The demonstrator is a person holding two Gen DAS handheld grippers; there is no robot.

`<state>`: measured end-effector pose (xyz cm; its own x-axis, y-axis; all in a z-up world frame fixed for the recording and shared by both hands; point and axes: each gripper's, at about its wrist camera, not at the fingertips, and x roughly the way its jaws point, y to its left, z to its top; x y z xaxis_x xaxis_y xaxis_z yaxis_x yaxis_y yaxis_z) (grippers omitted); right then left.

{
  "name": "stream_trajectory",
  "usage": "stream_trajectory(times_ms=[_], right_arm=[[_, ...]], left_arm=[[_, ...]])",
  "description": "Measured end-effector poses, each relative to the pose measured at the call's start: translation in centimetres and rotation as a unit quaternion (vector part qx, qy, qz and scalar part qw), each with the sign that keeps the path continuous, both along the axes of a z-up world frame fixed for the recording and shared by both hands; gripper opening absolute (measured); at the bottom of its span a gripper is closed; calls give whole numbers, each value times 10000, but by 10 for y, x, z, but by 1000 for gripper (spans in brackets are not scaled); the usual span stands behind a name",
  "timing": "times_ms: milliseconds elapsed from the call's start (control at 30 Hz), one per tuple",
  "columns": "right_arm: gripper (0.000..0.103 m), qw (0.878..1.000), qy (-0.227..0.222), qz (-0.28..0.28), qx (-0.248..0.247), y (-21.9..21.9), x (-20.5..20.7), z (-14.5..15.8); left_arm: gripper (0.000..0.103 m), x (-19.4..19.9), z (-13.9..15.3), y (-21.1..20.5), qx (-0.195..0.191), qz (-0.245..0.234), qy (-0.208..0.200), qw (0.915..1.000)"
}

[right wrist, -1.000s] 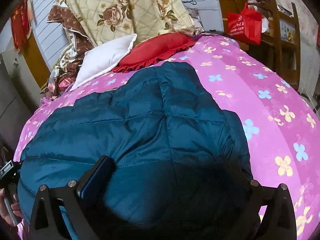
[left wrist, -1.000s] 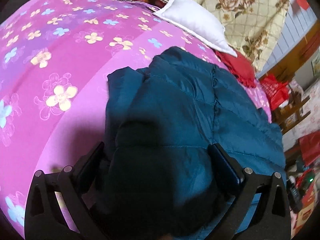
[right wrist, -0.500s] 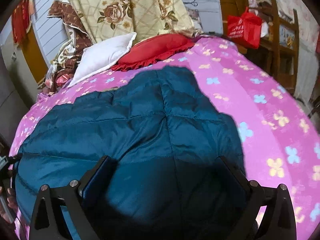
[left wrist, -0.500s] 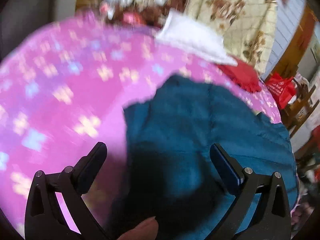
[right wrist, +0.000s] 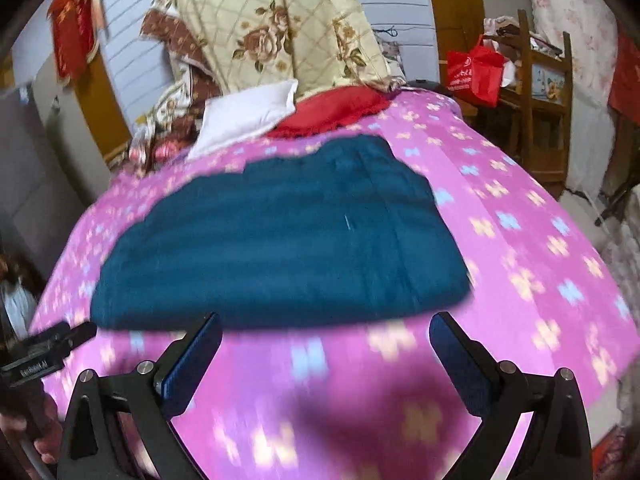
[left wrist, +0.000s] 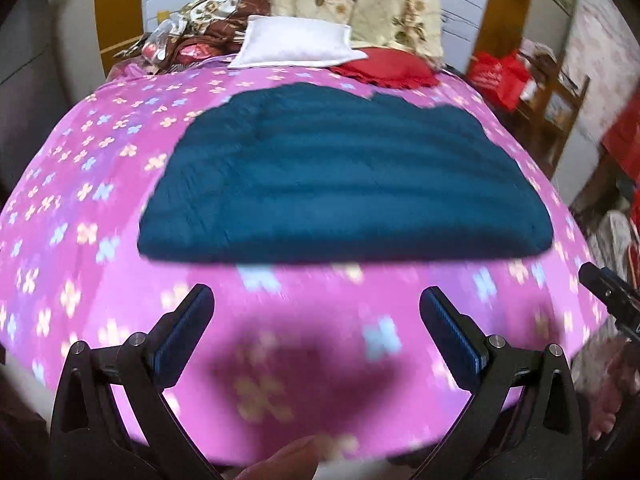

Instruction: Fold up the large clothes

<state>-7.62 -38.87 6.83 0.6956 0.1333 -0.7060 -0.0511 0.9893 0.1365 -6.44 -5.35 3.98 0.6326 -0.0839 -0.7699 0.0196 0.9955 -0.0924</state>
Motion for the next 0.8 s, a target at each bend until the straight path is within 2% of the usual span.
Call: stream_trajectory(times_ms=[133, 267, 567, 800], right_arm=[[103, 9998, 8, -67, -184, -11, -45, -5], [103, 9989, -108, -97, -453, -11, -68, 0], [103, 9978, -341, -4, -576, -7, -87, 14], [103, 9975, -378, 51, -590, -4, -88, 15]], left_arm=[[103, -31, -10, -26, 45, -231, 89, 9997], [103, -49, -12, -38, 99, -217, 130, 9996], [103, -69, 4, -43, 256, -117, -141, 9995], [103, -69, 5, -46, 298, -156, -123, 9994]])
